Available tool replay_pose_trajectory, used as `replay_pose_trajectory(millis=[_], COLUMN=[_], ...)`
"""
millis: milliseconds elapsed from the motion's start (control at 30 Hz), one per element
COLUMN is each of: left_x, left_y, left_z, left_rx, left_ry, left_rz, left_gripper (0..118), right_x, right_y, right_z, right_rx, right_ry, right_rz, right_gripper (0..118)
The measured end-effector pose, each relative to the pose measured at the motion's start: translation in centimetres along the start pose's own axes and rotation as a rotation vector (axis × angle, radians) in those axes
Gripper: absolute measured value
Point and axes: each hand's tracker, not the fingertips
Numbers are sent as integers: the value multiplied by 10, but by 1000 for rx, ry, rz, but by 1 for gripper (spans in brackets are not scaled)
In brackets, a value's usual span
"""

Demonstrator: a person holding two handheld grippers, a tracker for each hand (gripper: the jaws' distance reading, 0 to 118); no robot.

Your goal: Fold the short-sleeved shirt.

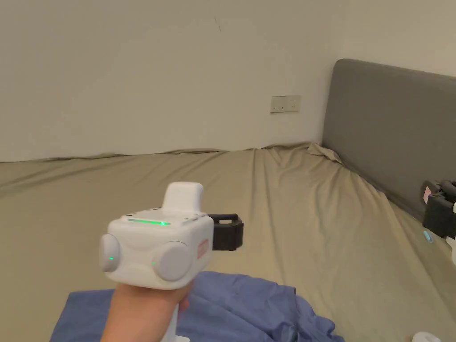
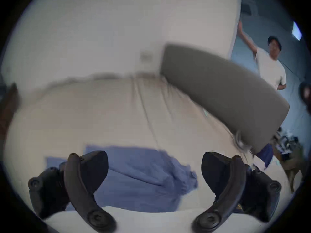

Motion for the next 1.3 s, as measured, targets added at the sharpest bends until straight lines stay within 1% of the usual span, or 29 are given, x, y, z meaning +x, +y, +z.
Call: replay_pose_trajectory(millis=[33, 67, 133, 167, 200, 267, 300, 333, 400, 533, 600, 767, 833, 867, 900, 933, 967, 1000, 1067, 1200, 1300], left_x=[-20, -36, -61, -72, -83, -100, -104, -106, -113, -130, -136, -149, -155, -160, -167, -174, -181, -188, -203, -236, -250], left_y=[3, -1, -19, -36, -50, -76, -86, -92, -98, -96, -95, -98, -101, -104, -108, -113, -120, -125, -139, -178, -209], left_z=[26, 48, 78, 90, 102, 114, 116, 116, 113, 105, 100, 81, 57, 41, 19, -3, -25, -45, -96, -191, -240], left_rx=[27, 16, 29, -3, -42, -110, -136, -145, -161, -142, -141, -129, -157, -180, -213, -264, -307, -279, -366, -519, -604], left_ry=[100, 194, 341, 421, 462, 324, 330, 354, 385, 403, 414, 421, 386, 366, 341, 336, 329, 334, 357, 373, 406], left_rz=[-17, -31, -44, -25, -8, 118, 168, 172, 105, 135, 140, 137, 133, 128, 123, 125, 125, 123, 95, 148, 155], left_gripper=[114, 89, 1, 0, 0, 0, 0, 0, 0, 0, 0, 0, 2, 36, 90, 114, 115, 115, 115, 115, 115], right_x=[-9, -18, -34, -45, -53, -70, -78, -86, -102, -121, -127, -136, -139, -139, -141, -143, -144, -144, -144, -143, -146], right_y=[-4, -9, -19, -26, -33, -43, -46, -48, -48, -45, -42, -42, -45, -48, -51, -53, -56, -59, -65, -78, -88], right_z=[1, 3, 3, 3, 2, -2, -6, -9, -18, -26, -29, -48, -54, -60, -65, -69, -73, -77, -86, -105, -117], right_rx=[2, 5, 0, -4, -12, -27, -32, -44, -67, -49, -41, -44, -53, -63, -72, -81, -92, -100, -121, -190, -220], right_ry=[18, 42, 71, 81, 97, 125, 138, 151, 172, 191, 181, 178, 187, 191, 192, 191, 186, 183, 173, 168, 151], right_rz=[1, 3, -3, -9, -16, -23, -22, -13, 3, 21, 37, 38, 27, 24, 31, 43, 54, 62, 68, 62, 103], right_gripper=[3, 3, 3, 3, 3, 3, 3, 3, 3, 3, 3, 3, 3, 3, 3, 3, 3, 3, 3, 3, 3])
